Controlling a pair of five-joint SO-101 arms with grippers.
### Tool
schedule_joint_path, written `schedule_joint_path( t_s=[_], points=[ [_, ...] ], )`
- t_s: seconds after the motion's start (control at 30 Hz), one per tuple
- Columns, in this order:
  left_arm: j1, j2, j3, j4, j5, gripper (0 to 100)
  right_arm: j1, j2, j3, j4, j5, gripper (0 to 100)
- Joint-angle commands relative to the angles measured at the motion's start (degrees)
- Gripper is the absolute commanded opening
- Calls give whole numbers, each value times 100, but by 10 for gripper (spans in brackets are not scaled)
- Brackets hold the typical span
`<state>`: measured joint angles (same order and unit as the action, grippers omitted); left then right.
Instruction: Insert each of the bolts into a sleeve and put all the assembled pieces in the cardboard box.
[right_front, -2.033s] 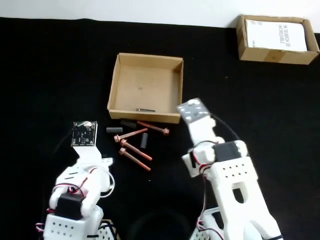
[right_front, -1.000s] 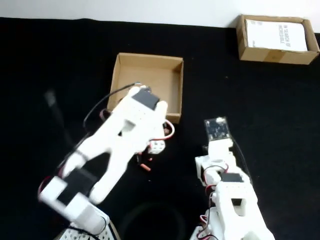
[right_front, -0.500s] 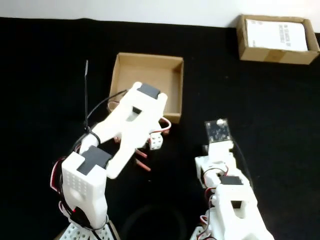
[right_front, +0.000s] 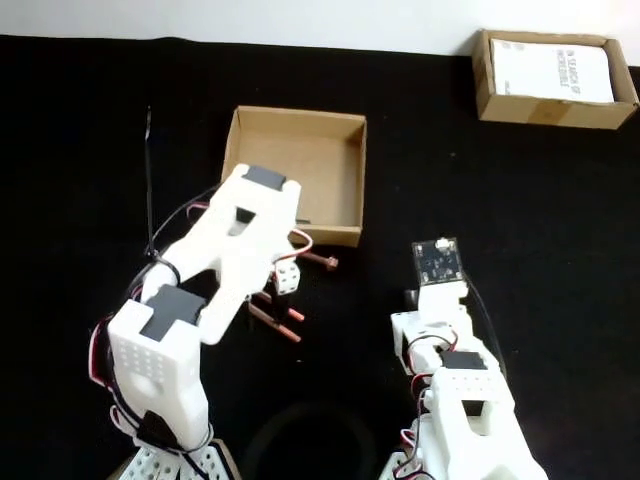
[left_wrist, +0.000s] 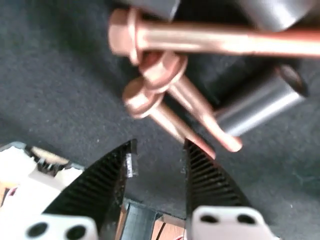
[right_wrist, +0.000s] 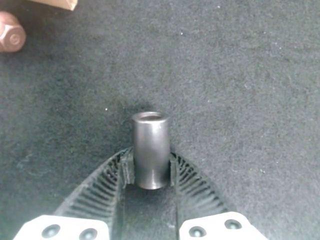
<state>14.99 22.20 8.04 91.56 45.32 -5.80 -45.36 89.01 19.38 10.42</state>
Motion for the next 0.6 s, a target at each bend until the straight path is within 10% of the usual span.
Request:
schedule_joint_path(
  t_s=[0.0, 0.57],
  points=[
    [-22, -13, 277, -413, -35, 154, 127, -4, -4, -145, -62, 7],
    [-488, 769, 57, -642, -35, 8, 127, 4, 4, -145, -44, 7]
  ],
)
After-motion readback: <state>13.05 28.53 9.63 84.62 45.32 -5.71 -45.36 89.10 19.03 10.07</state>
